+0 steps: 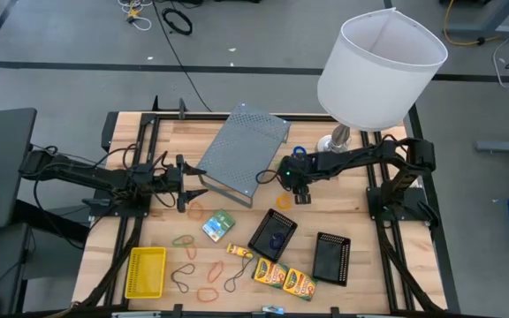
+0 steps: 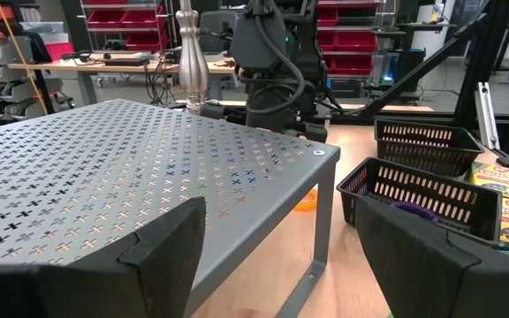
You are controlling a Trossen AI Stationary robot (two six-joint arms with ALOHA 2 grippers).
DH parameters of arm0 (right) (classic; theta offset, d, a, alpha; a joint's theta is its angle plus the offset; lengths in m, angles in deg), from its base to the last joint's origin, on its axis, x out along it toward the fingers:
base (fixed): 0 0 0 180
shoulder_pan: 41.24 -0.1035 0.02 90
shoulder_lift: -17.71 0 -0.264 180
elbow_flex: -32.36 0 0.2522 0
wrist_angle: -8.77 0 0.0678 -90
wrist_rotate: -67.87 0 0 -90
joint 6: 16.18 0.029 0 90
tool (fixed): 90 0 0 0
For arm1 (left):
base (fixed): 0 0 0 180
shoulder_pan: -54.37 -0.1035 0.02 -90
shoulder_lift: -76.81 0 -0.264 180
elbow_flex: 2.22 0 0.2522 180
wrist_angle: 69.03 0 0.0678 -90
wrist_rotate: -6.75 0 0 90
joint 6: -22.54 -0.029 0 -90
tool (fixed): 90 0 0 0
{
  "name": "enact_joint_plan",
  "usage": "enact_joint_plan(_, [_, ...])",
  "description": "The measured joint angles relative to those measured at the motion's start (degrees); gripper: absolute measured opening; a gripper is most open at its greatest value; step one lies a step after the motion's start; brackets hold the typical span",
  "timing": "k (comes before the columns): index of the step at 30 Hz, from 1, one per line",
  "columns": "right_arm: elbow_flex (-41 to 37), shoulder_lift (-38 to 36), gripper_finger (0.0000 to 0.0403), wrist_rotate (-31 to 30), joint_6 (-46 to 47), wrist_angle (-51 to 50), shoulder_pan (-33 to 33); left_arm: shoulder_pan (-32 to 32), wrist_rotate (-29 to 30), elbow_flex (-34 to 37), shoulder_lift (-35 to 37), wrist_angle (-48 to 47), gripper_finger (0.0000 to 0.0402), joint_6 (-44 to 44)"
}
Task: Pick & Place Office Desk Supplies
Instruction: Put the bottom blue spring keychain into the left black bin
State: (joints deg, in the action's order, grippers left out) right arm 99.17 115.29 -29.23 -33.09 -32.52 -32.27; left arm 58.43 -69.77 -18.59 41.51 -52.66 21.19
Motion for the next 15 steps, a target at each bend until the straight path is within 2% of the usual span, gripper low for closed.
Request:
enact_joint_plan(9, [-2.81, 0.00, 0.0186, -1.07, -0.52, 3.48, 0.00, 0.00, 0.00, 0.00, 0.02, 0.00, 0.0293, 0.00])
enact_joint_plan(12, [-2.83, 0.00, 0.0169, -1.26, -0.54, 3.61, -0.02, 0.00, 0.00, 0.00, 0.00, 0.00, 0.0293, 0.00])
enact_joint_plan(15, [-2.88, 0.02, 0.0133, -1.66, -0.54, 3.94, -0.02, 0.00, 0.00, -0.02, 0.00, 0.00, 0.0293, 0.02])
